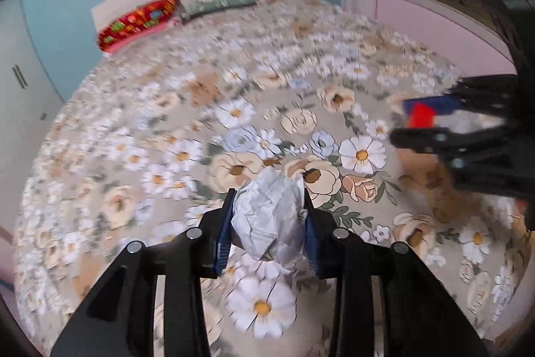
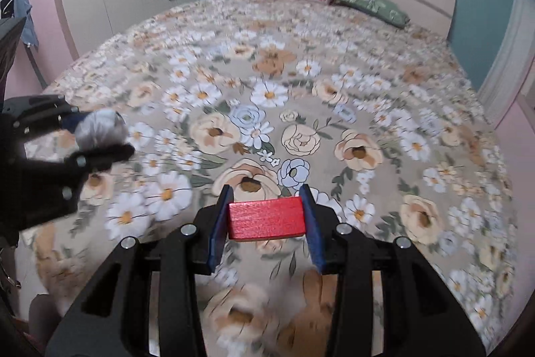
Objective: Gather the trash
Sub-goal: 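Carry the crumpled paper and red block toward the white bucket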
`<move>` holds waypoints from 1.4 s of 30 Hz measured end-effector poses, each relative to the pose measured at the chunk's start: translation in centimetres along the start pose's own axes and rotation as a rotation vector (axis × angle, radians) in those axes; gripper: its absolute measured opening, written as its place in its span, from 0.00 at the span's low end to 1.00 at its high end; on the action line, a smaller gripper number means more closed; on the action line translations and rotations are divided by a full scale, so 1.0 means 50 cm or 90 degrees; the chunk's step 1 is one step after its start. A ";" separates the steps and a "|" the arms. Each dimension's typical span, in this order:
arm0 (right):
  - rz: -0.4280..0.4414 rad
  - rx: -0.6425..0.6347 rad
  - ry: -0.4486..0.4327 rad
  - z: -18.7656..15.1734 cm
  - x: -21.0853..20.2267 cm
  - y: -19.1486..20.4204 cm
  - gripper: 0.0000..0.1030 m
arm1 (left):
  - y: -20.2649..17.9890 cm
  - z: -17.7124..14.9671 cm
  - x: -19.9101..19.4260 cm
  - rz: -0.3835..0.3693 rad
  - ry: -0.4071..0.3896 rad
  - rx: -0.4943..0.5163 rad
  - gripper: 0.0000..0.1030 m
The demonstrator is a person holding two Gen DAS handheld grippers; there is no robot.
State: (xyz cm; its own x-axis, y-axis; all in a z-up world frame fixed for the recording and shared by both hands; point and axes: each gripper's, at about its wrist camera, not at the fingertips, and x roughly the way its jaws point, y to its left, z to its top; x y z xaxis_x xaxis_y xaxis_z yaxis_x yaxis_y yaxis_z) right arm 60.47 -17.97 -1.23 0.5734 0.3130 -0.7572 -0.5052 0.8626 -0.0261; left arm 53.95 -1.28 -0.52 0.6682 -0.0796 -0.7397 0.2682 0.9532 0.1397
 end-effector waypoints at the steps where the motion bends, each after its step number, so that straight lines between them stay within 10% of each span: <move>1: -0.003 -0.001 -0.004 0.000 -0.021 0.004 0.40 | 0.001 -0.001 -0.037 0.009 -0.008 0.000 0.37; 24: -0.046 -0.055 -0.111 -0.139 -0.583 0.277 0.40 | -0.048 -0.156 -0.608 0.120 -0.139 -0.006 0.37; 42: -0.055 -0.067 -0.152 -0.250 -0.755 0.373 0.40 | -0.086 -0.278 -0.756 0.141 -0.166 -0.030 0.37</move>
State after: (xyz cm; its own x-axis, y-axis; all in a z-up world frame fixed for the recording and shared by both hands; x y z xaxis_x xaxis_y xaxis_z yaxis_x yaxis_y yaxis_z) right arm 21.32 -18.66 18.70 0.7469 0.3351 -0.5742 -0.5047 0.8481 -0.1615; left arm 17.89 1.70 17.69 0.8632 0.0639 -0.5008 0.0690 0.9677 0.2424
